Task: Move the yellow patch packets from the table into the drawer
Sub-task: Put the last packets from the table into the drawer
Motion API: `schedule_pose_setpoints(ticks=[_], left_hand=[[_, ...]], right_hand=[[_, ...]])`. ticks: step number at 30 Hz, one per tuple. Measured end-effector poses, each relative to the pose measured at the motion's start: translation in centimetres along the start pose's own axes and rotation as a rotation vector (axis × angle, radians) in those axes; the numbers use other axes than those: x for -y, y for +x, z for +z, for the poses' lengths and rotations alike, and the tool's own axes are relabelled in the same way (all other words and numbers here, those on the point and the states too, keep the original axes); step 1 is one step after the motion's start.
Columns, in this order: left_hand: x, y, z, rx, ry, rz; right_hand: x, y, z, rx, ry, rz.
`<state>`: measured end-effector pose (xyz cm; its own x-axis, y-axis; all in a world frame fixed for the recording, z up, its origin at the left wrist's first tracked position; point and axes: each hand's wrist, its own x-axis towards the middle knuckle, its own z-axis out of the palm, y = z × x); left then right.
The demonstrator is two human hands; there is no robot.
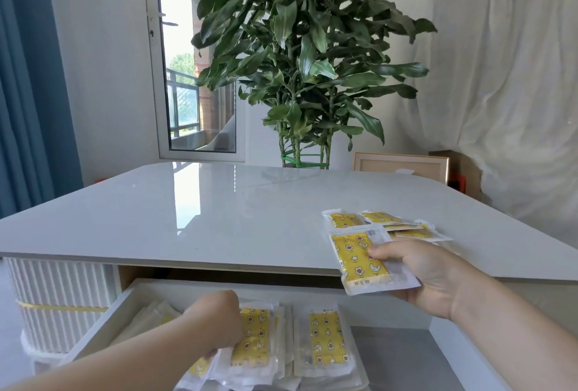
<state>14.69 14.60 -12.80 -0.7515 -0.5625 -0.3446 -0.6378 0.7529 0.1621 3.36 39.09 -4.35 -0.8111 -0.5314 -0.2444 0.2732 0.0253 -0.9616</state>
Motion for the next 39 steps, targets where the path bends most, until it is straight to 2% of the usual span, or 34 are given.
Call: schedule_pose_setpoints(ticks=[4, 9, 14, 20, 25, 32, 39], left_hand=[[-0.4, -0.3, -0.7, -0.103, 0.014, 0.089], [-0.4, -0.3, -1.9, -0.065, -0.071, 0.139], [-0.4, -0.1, -2.9, -0.003, -0.244, 0.133], [-0.1, 0.2, -3.3, 0.020, -0.377, 0.130], [0.3, 0.4, -3.2, 0.029, -0.432, 0.107], [0.5, 0.6, -3.1, 0.068, -0.484, 0.070], [0.5, -0.8, -4.1, 0.076, -0.492, 0.079]], right_hand=[[-0.7, 0.3, 0.0, 0.057, -0.125, 0.089], [-2.9, 1.2, 0.0, 0.131, -0.382, 0.224], [-5.4, 4.2, 0.0, 0.090, -0.590, 0.324], [-8.3, 7.8, 0.1, -0.036, -0.509, 0.436], [-9.7, 8.7, 0.6, 0.023, -0.418, 0.503], [-9.9, 7.9, 1.2, 0.016, -0.460, 0.515], [-7.7, 6.0, 0.7, 0.100, -0.553, 0.538]])
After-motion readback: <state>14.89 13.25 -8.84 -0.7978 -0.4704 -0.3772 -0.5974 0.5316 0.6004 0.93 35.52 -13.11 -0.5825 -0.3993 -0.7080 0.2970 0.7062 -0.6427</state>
